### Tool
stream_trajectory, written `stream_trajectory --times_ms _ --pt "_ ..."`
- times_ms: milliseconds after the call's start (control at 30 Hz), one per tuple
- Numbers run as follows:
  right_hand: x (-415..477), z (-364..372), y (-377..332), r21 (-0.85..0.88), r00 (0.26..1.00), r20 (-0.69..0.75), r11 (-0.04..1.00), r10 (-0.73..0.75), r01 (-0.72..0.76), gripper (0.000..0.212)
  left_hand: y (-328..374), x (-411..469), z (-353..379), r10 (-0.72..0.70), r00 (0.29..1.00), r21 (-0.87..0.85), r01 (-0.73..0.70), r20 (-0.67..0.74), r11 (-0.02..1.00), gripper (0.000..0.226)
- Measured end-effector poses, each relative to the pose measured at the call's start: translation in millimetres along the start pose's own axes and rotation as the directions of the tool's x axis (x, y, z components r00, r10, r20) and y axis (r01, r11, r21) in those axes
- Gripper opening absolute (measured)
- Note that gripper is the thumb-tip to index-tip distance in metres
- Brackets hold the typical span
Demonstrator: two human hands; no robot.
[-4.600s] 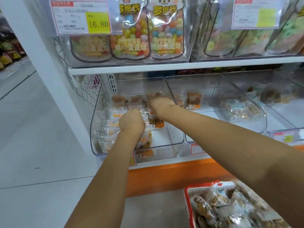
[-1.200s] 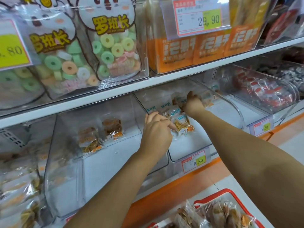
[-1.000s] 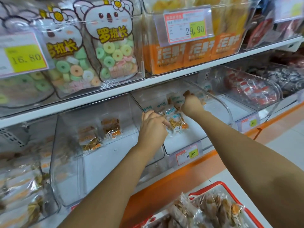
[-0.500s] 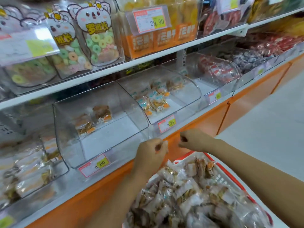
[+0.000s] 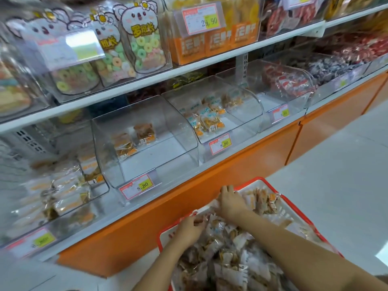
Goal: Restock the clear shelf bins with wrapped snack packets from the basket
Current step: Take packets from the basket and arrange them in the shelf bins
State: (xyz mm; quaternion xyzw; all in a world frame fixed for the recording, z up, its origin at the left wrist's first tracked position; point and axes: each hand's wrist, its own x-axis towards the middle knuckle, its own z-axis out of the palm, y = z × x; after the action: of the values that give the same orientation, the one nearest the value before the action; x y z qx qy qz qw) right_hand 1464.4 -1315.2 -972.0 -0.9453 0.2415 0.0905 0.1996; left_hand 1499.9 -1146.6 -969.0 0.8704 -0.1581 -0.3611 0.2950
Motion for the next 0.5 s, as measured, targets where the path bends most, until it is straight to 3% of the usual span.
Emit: stream_trajectory --times_ms 33,67,133,167,200,233,300,433,500 --pt "-0.3 -7.5 -1.6 0.167 1.000 0.005 0.986 0.029 -0.030 0.060 0.8 -0.9 -4.1 0.001 1.000 -0.046 -0.002 -0.030 0.999 0.041" --pt "-1.8 -19.6 -3.6 0.416 0.996 0.058 0.906 0.063 -0.081 0.057 1.9 -2.0 -8.9 0.000 0.998 -0.106 -0.006 -0.056 0.994 0.040" --pt "-6.8 -51.1 -6.1 0.834 0.953 0.297 0.501 -0.056 -0.231 0.040 10.9 -8.0 -19.5 -0.002 0.998 -0.322 -0.016 -0.056 0.947 0.038" --pt "-10.4 -65.9 -4.7 0.900 0.901 0.388 0.291 -0.194 -0.324 0.030 16.5 -11.9 -23.6 -0.010 1.000 -0.490 -0.003 -0.024 0.872 0.039" --pt "-13.4 -78.2 -2.9 0.908 0.856 0.419 0.152 -0.303 -0.391 0.025 24.4 -17.6 -27.2 -0.003 1.000 -0.642 0.009 0.011 0.767 0.039" --pt "-16.9 -88.4 -1.8 0.902 0.826 0.422 0.086 -0.374 -0.423 0.024 32.1 -22.2 -30.1 0.021 0.999 -0.736 0.003 0.024 0.677 0.034" --pt "-23.4 -102.2 -3.2 0.914 0.806 0.394 0.091 -0.441 -0.396 0.024 46.3 -31.1 -35.4 0.087 0.996 -0.780 -0.076 -0.028 0.621 0.023" --pt "-29.4 -124.0 -8.4 0.940 0.889 0.225 0.328 -0.398 -0.091 0.031 75.1 -46.4 -47.7 0.154 0.968 -0.682 -0.250 -0.199 0.687 0.009" --pt "-30.7 -136.3 -7.1 0.926 0.934 0.118 0.378 -0.337 0.020 0.032 88.9 -52.8 -54.3 0.188 0.938 -0.631 -0.335 -0.289 0.700 0.003"
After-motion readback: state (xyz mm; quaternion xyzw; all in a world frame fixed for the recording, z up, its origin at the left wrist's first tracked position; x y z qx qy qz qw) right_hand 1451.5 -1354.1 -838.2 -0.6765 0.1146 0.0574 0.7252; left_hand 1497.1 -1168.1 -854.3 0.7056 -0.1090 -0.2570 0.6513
